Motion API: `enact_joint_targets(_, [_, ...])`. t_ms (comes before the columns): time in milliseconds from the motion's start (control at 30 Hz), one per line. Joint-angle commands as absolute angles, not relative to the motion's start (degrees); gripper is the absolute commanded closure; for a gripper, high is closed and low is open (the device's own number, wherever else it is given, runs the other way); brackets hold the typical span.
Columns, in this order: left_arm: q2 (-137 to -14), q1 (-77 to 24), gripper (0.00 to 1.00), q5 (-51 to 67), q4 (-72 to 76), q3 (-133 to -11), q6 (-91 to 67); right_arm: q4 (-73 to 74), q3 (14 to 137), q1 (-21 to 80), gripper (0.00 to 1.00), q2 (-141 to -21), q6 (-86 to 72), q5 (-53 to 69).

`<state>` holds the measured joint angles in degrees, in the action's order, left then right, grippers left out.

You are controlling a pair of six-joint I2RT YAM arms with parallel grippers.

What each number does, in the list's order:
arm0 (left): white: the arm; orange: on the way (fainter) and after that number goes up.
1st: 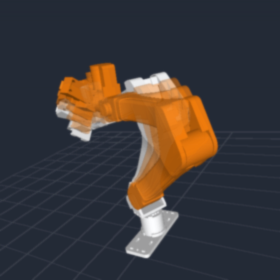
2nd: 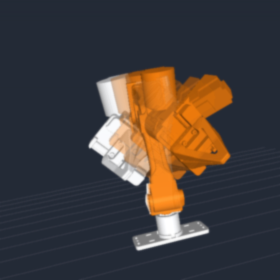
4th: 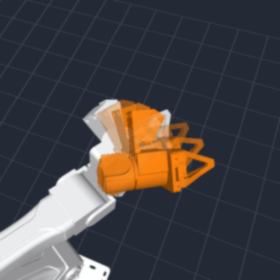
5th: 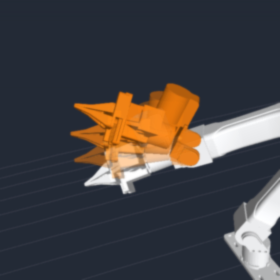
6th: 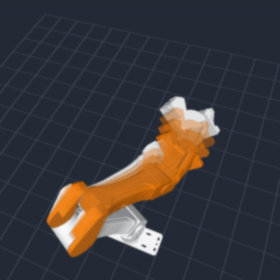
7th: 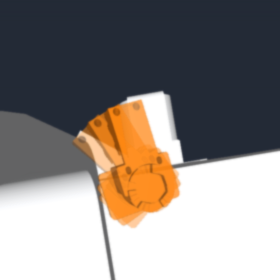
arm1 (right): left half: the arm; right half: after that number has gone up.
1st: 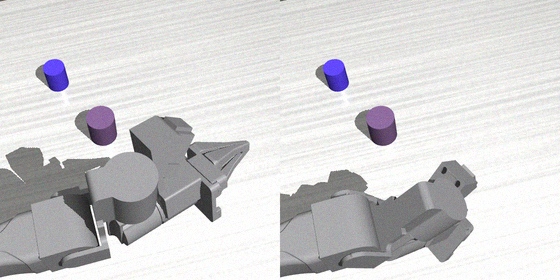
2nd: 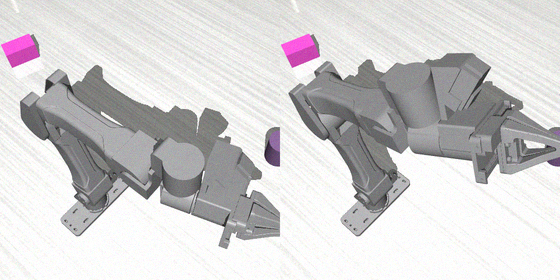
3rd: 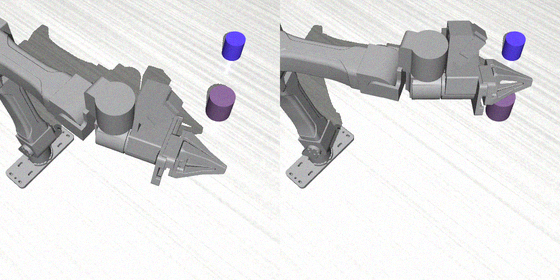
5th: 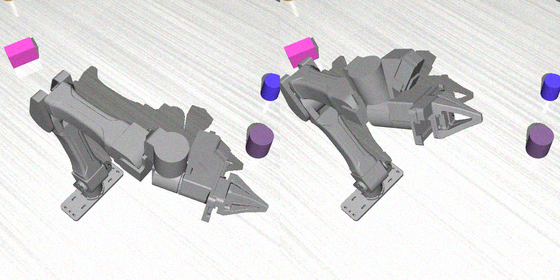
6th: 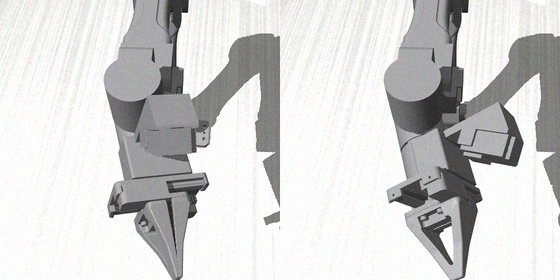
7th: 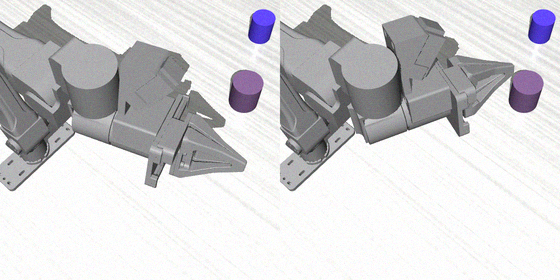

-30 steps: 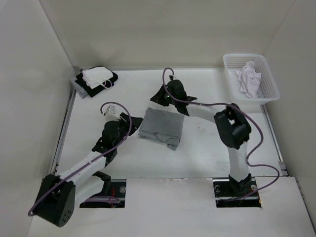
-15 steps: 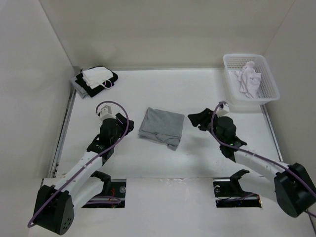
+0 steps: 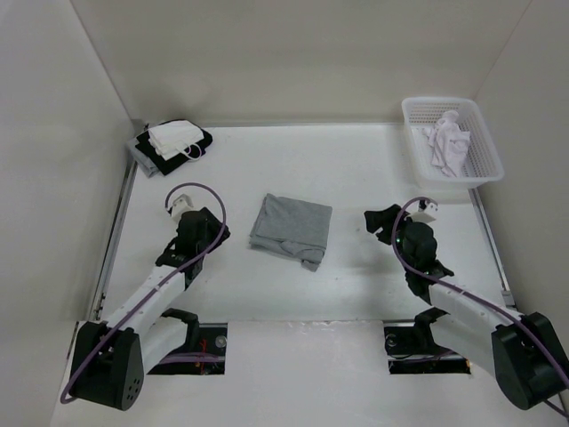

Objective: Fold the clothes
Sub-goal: Fold the tank top

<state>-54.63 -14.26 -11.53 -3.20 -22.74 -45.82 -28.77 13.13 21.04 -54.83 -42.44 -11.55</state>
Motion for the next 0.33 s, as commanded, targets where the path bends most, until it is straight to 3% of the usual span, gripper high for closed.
enact_joint_targets(0, [-56.16, -14.02, 0.52, -12.22, 0.17, -23.91, -44.82, -32.78, 13.18, 20.70, 0.32, -54.93, -42.80, -11.07])
enact_joint_targets(300, [-60.38, -14.81, 0.50, -11.69, 4.13, -24.17, -44.38, -32.78, 13.27, 20.87, 0.32, -55.37, -42.80, -10.37])
